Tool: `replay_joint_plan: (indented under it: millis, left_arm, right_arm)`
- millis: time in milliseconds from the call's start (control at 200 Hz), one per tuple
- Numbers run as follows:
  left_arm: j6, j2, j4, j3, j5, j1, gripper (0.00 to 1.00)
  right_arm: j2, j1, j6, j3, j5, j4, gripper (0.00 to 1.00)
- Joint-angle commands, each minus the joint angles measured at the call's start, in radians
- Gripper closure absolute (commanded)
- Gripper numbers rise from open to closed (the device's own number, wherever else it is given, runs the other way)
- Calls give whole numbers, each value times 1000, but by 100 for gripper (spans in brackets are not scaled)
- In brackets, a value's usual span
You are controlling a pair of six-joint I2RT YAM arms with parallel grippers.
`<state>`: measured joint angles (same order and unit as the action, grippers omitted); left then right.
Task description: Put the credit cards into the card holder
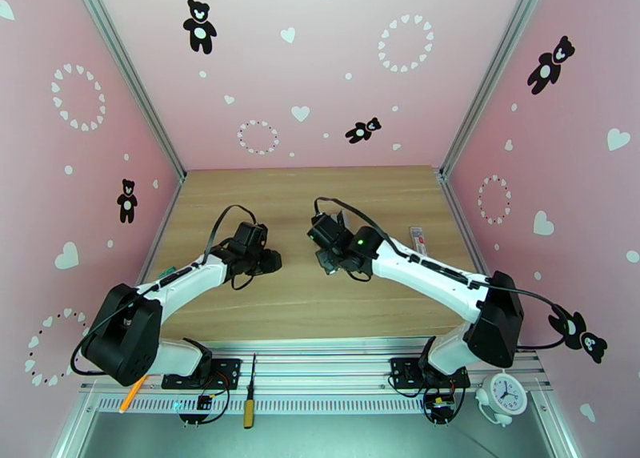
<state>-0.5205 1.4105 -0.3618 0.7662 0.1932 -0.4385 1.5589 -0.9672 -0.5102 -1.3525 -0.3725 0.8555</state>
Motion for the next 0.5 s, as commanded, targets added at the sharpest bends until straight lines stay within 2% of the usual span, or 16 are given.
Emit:
replay_joint_plan:
  millis: [0, 180, 496]
  left_arm:
    - [-12, -19, -21, -18, -27, 8, 61]
    - [-16, -34, -21, -33, -36, 17, 61]
    - [-18, -56, -19, -61, -37, 35, 60]
  right_arm:
    - [84, -45, 16, -64, -169, 116, 100]
    - [205, -91, 12, -128, -252, 168, 100]
    - [321, -98, -36, -164, -351, 210, 100]
